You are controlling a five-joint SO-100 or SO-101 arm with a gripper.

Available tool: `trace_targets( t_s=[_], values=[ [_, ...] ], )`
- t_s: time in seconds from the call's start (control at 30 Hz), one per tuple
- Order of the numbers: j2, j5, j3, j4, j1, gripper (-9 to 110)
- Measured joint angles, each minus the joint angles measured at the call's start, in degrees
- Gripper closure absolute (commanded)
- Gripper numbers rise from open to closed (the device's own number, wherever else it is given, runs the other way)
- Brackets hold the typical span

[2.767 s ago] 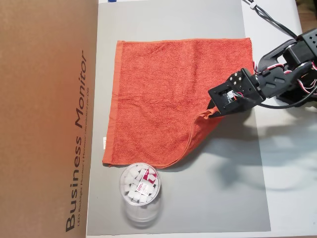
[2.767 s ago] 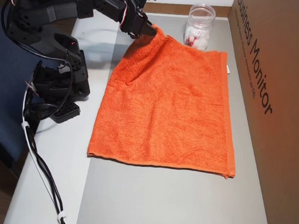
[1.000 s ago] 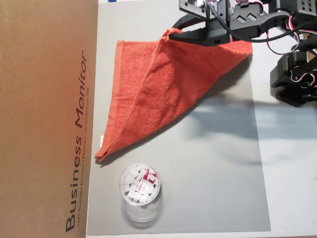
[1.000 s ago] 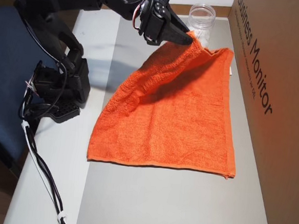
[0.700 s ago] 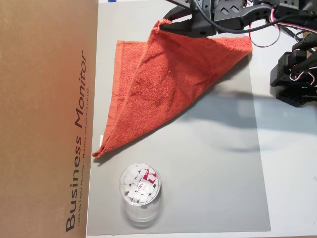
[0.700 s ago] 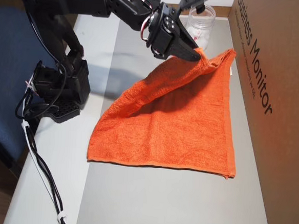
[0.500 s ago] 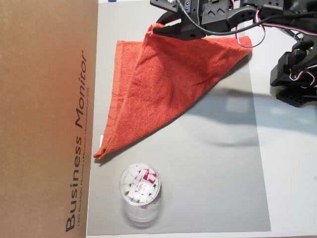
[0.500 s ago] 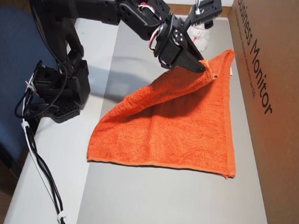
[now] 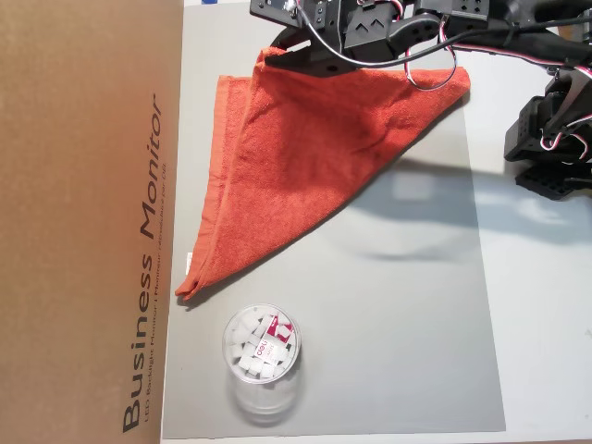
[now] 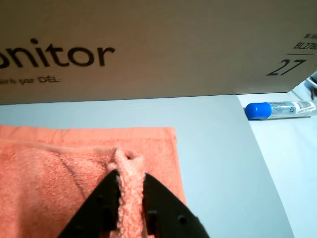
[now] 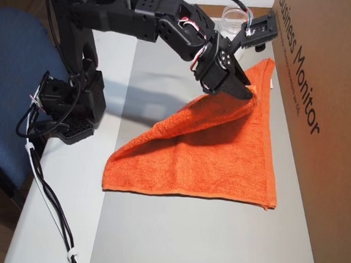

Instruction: Fold the blanket.

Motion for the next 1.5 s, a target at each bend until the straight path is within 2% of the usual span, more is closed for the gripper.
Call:
trace_targets(
  t_s=[0.5,1.13,1.5],
  values=[
    [-11.3,-4.7,-11.7,-0.1,5.4,101],
    [-26.6,-17.3,-12.7,-25.9,7.1,101],
    [-35.0,-17.8,-13.1,-34.3,11.4,101]
  ],
)
